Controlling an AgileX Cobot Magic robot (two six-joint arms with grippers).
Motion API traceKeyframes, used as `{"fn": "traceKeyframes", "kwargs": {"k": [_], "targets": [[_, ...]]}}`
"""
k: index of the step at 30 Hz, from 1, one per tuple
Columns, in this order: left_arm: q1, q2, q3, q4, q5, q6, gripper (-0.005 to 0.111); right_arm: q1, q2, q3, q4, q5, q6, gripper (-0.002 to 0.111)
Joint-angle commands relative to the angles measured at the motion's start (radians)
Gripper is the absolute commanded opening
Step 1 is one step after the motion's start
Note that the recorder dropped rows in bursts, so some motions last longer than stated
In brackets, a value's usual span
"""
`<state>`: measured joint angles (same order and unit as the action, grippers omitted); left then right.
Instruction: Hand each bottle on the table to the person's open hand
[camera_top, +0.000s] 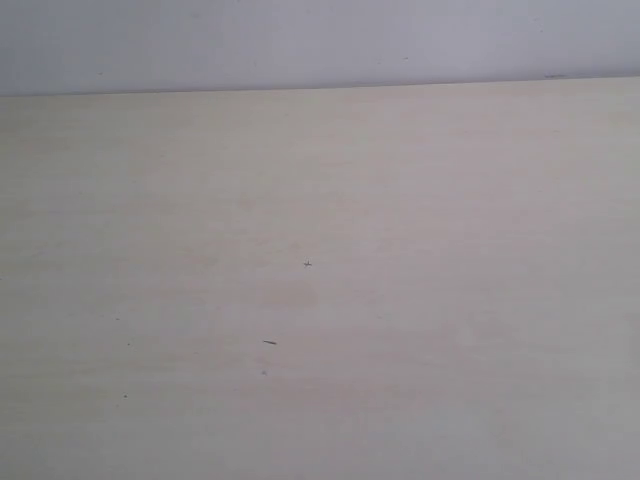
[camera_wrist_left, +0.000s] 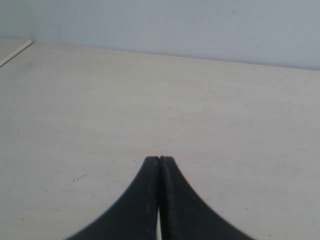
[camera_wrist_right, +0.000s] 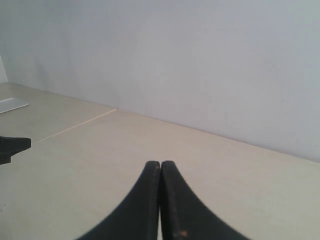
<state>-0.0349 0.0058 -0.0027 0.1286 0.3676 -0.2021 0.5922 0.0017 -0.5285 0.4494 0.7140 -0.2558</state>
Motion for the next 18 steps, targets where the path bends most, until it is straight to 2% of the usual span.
{"fn": "traceKeyframes", "kwargs": {"k": [1,4,6,8,10,13,18], "targets": [[0.002,-0.006,0.003,0.004,-0.010,-0.010,0.000,0.002,-0.002,0.006,-0.137,-0.048,-0.088,0.000],[0.002,-0.006,0.003,0.004,-0.010,-0.010,0.000,0.002,-0.002,0.034,-0.268,-0.087,-0.106,0.000],[0.002,-0.006,0.003,0.004,-0.010,-0.010,0.000,-0.016,-0.002,0.084,-0.266,-0.243,-0.106,0.000],[0.002,-0.006,0.003,0.004,-0.010,-0.010,0.000,-0.096,-0.002,0.169,-0.264,-0.420,-0.064,0.000],[0.002,-0.006,0.003,0.004,-0.010,-0.010,0.000,-0.252,-0.002,0.269,-0.268,-0.506,-0.080,0.000],[0.002,-0.006,0.003,0.004,-0.010,-0.010,0.000,-0.399,-0.002,0.314,-0.266,-0.501,-0.090,0.000],[0.002,-0.006,0.003,0.004,-0.010,-0.010,0.000,-0.428,-0.002,0.347,-0.235,-0.506,-0.080,0.000]]}}
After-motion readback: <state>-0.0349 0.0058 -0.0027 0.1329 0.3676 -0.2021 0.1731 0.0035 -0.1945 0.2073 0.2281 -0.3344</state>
